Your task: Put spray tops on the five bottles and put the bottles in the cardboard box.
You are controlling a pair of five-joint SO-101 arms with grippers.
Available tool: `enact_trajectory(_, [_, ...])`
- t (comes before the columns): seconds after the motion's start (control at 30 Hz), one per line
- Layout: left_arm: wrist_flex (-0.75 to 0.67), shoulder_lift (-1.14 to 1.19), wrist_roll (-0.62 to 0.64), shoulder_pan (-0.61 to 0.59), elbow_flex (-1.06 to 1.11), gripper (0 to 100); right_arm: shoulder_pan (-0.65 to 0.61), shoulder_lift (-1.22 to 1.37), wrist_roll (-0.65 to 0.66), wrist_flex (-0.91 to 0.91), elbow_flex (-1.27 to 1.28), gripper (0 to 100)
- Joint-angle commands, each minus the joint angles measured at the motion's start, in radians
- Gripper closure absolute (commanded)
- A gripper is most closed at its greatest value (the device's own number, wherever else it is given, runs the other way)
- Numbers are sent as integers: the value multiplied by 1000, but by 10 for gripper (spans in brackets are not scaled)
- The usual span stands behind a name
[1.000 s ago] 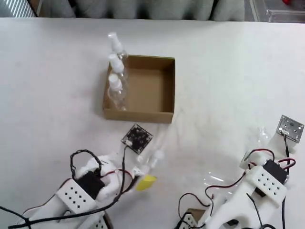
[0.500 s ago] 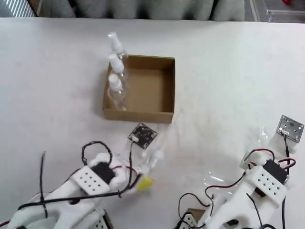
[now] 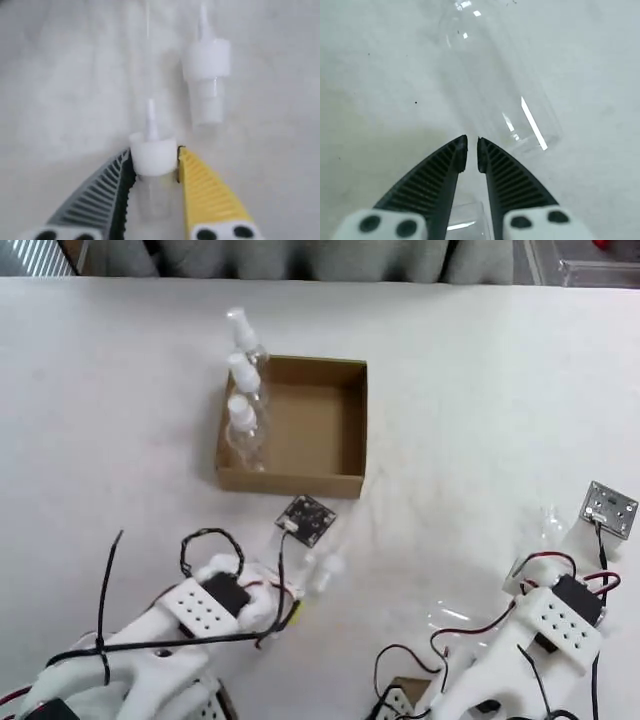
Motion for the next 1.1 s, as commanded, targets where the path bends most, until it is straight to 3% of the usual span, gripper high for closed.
enact_trajectory(0.0, [106,4,-3,-33,-112,980,10,-19,0,-2,-12,974])
enact_trajectory(0.07, [229,4,-15,-77,-186,980,10,-19,0,-2,-12,974])
enact_trajectory(0.13, [381,4,-121,-142,-278,980,10,-19,0,-2,-12,974])
enact_trajectory(0.27, [606,4,-552,-317,-433,980,10,-19,0,-2,-12,974])
enact_trajectory(0.37, [677,4,-870,-490,-511,980,10,-19,0,-1,-12,974])
enact_trajectory(0.43, [689,4,-990,-619,-540,979,10,-22,0,4,-12,974])
enact_trajectory(0.6, [638,5,-1220,-929,-551,976,10,-21,0,4,-12,974])
enact_trajectory(0.77, [428,15,-1234,-1150,-520,976,5,-19,0,4,-12,974])
enact_trajectory(0.93, [183,15,-1249,-1194,-356,976,4,-19,0,4,-12,974])
enact_trajectory(1.07, [64,15,-1346,-1194,-262,976,8,-19,0,4,-12,974])
